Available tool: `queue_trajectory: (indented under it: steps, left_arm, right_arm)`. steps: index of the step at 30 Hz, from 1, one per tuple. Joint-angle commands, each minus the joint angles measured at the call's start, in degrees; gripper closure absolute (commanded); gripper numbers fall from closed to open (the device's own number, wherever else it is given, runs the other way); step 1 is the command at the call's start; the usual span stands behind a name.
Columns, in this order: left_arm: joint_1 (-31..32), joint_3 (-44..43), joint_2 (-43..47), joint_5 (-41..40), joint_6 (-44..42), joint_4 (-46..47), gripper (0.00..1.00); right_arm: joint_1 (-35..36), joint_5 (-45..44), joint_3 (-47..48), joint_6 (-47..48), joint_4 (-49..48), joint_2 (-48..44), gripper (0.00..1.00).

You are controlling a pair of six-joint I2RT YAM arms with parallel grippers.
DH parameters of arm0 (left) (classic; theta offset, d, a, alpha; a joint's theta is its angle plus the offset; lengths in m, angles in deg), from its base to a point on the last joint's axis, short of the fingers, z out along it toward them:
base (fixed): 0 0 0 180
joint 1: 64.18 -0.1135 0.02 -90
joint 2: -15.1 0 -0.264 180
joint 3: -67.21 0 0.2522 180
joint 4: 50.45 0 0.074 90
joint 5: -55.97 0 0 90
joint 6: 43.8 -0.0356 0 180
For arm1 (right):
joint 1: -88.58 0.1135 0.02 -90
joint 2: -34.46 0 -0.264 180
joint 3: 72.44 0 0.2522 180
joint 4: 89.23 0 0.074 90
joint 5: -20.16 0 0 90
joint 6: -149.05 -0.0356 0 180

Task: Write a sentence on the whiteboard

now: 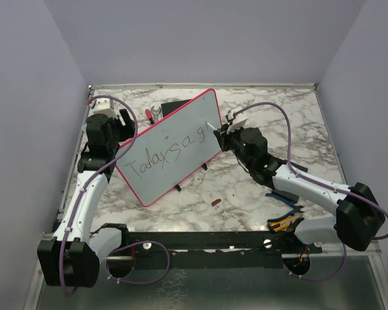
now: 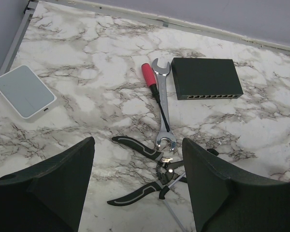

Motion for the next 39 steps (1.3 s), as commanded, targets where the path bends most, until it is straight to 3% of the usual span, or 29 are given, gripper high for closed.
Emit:
queue_trajectory:
  steps: [1, 10, 23, 39]
  left_arm:
    - [0.53, 1.02, 0.84, 1.27, -0.15, -1.02, 0.26]
    - [0.54, 1.02, 0.84, 1.24, -0.19, -0.96, 0.26]
    - [0.54, 1.02, 1.02, 1.25, -0.15, -1.01, 0.26]
    - [0.60, 1.02, 0.93, 1.44, -0.18, -0.99, 0.26]
  right_arm:
    - [-0.38, 0.24, 2.28, 1.25, -2.06, 1.38, 0.99]
    - [-0.40, -2.22, 0.63, 1.26, -0.51, -3.84, 0.99]
    - [-0.60, -5.64, 3.99, 4.56, -0.73, -0.08, 0.99]
    - [-0.86, -0.38, 4.88, 6.10, -1.82, 1.18, 0.99]
